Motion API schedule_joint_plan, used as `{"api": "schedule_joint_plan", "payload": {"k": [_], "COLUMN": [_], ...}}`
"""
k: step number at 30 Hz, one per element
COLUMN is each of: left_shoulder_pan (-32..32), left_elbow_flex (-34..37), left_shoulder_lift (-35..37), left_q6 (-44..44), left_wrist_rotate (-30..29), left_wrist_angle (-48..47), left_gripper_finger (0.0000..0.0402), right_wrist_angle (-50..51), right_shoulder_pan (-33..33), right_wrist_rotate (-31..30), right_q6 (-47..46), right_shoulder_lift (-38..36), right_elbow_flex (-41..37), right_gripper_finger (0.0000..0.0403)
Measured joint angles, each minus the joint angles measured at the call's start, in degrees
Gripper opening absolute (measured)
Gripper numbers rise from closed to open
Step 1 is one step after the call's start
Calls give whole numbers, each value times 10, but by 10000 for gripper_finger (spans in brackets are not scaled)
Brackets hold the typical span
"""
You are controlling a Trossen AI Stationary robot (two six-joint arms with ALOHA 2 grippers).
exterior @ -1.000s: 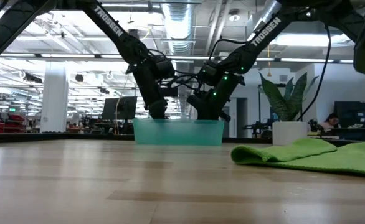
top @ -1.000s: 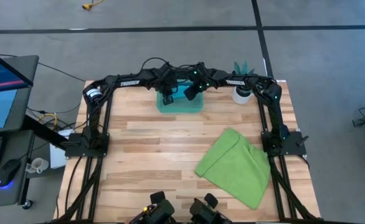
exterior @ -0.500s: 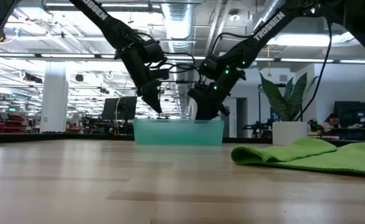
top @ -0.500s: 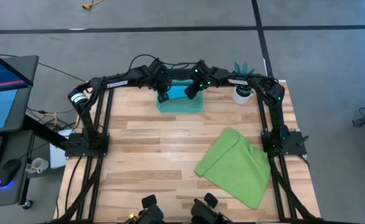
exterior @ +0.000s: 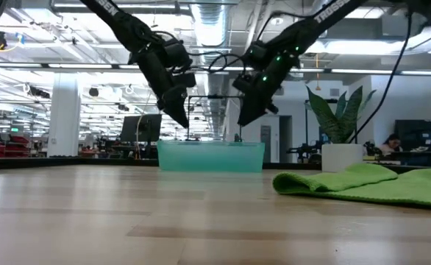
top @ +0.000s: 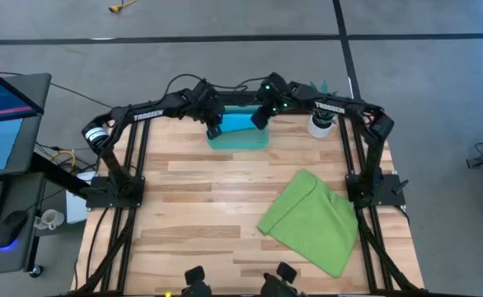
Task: Roll microfiber towels into tight, uniform cylinder then place into a basket
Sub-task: Fold the green microfiber cloth
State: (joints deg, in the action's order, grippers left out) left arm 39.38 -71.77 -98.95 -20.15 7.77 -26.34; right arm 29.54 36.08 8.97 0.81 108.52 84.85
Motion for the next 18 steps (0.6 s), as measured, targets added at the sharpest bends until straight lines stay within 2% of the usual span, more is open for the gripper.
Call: {"api": "schedule_joint_plan", "payload": {"k": [4,8,14,18], "left_shoulder_pan": [-14,-39,-83,-122], "left_elbow_flex": [0,32,119,167], "left_shoulder_lift": [16,30,71,106], "left_q6": [13,32,92,138], "left_wrist_rotate": [2,0,-11,-14], "left_wrist_angle": [-8,12,102,177], "left_gripper_finger": [71,71,71,71], "right_wrist_angle": [15,1,-77,-95], "right_shoulder_pan": [-12,-28,-67,-107], "right_wrist_rotate": [-1,-2,-33,-35], "right_q6": [8,-6,-63,-97], "right_shoulder_lift": [-48,-124,-268,-352], "right_elbow_flex": [-40,-125,-275,-346], "right_gripper_finger": [95,95,95,95]}}
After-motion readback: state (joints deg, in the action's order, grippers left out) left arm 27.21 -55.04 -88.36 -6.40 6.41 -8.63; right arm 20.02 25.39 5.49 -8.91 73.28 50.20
